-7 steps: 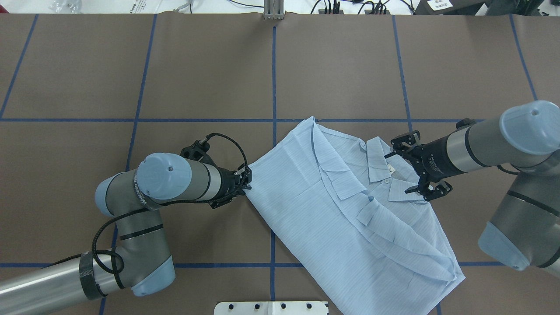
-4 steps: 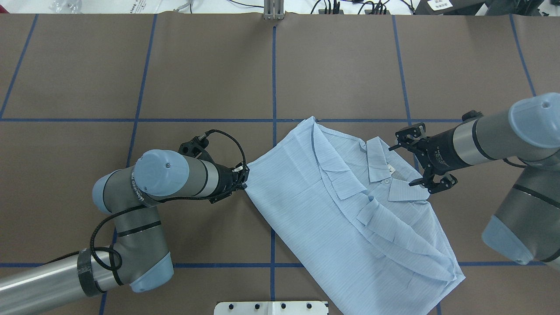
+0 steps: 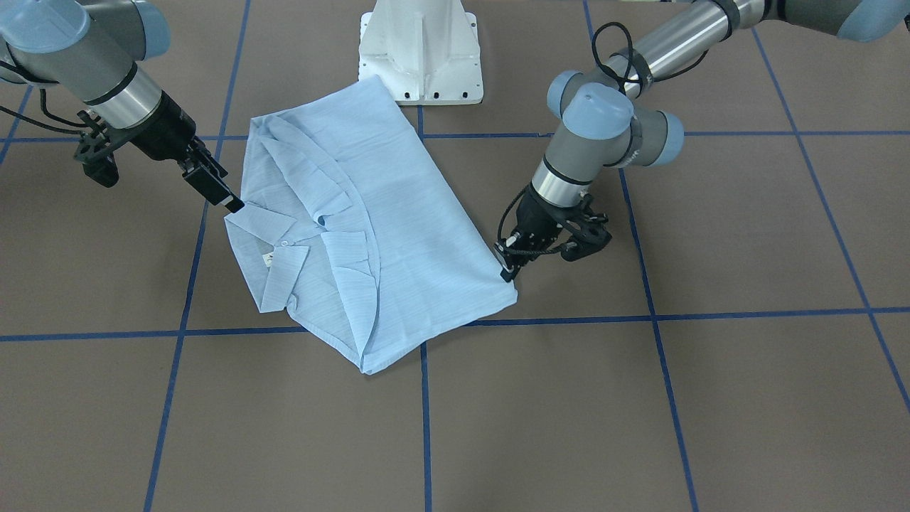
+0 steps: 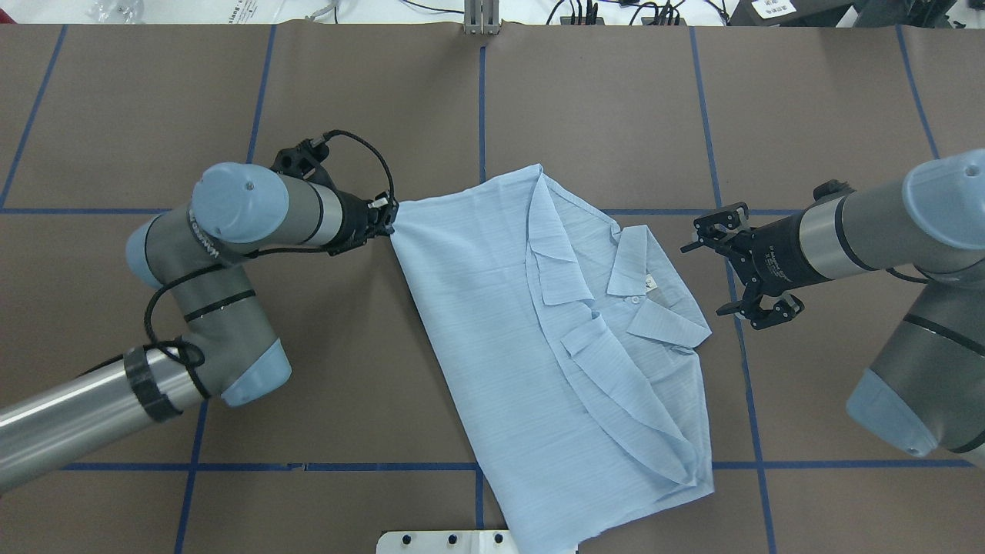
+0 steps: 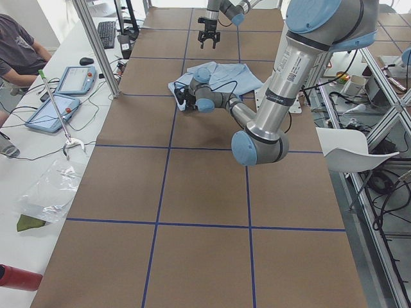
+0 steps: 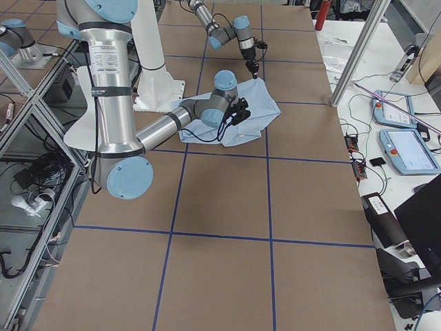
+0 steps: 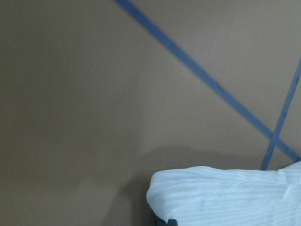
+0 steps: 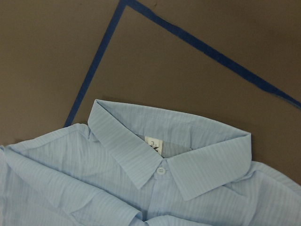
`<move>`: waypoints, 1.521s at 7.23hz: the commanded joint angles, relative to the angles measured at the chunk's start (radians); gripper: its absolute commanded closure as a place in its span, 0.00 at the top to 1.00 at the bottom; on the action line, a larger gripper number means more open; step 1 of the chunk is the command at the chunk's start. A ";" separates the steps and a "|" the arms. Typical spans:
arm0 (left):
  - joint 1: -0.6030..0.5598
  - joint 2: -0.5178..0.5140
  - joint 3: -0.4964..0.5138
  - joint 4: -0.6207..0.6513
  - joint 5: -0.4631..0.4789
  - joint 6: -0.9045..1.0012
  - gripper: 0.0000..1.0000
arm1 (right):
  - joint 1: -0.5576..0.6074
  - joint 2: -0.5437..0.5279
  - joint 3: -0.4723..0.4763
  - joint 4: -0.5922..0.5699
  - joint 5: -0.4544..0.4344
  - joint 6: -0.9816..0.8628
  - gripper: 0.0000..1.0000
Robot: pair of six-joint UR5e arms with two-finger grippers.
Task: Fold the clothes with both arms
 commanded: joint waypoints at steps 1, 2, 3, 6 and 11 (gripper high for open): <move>-0.107 -0.206 0.383 -0.183 0.000 0.074 0.00 | 0.001 0.023 0.003 0.000 0.000 0.000 1.00; -0.126 -0.222 0.440 -0.226 0.002 0.103 0.00 | 0.001 0.042 0.001 0.000 -0.002 0.000 1.00; -0.135 -0.230 0.457 -0.228 0.002 0.121 0.03 | -0.007 0.049 0.001 0.000 -0.003 -0.002 1.00; -0.147 -0.194 0.351 -0.222 -0.027 0.125 0.68 | -0.095 0.133 -0.008 -0.047 -0.118 -0.093 1.00; -0.190 0.161 -0.068 -0.211 -0.166 0.259 0.68 | -0.403 0.455 -0.046 -0.565 -0.570 -0.713 1.00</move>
